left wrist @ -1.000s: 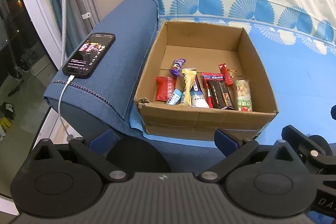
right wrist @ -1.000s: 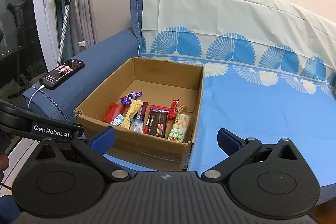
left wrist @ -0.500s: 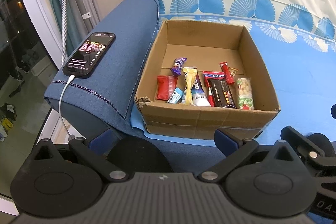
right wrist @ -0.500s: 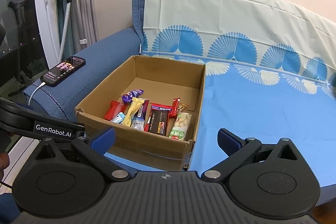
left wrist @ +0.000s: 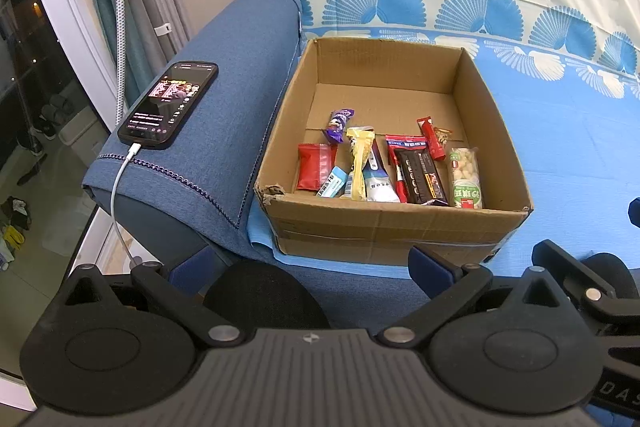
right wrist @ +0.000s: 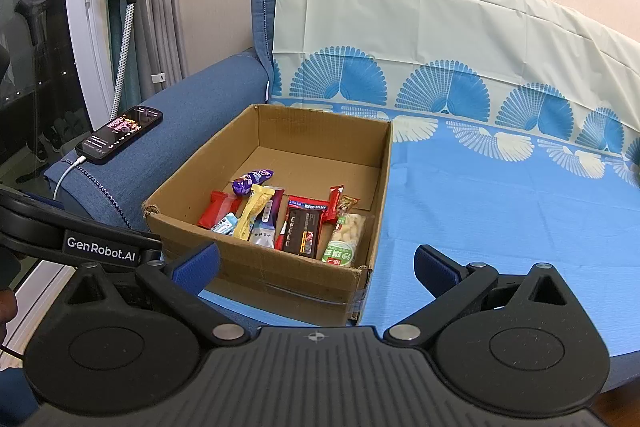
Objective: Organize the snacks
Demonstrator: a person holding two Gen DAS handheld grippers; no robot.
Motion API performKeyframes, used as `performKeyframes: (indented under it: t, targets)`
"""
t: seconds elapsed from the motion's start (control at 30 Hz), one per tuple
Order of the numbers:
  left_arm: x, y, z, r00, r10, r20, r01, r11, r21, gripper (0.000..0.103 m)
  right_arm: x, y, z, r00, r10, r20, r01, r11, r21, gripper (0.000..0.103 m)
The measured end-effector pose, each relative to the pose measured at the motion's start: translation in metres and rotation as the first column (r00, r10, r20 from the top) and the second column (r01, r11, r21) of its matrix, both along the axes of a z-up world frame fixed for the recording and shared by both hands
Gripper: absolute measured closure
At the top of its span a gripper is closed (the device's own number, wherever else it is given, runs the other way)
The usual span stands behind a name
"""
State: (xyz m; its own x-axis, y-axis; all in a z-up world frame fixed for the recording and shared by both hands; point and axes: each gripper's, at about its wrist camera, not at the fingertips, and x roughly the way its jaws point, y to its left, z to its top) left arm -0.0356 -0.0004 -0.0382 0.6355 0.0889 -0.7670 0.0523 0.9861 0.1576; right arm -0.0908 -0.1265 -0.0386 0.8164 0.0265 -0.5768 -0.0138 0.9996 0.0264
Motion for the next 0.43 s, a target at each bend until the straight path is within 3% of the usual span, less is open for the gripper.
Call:
performKeyframes:
  t: [0.43]
  targets:
    - [-0.0018,0.0008,0.0008,0.999,0.022,0.023,-0.023,1.000,0.016,0.000,-0.0002,0.0000,-0.0003,1.000,0.007,0.003,-0.007,1.000,0.004,0.001]
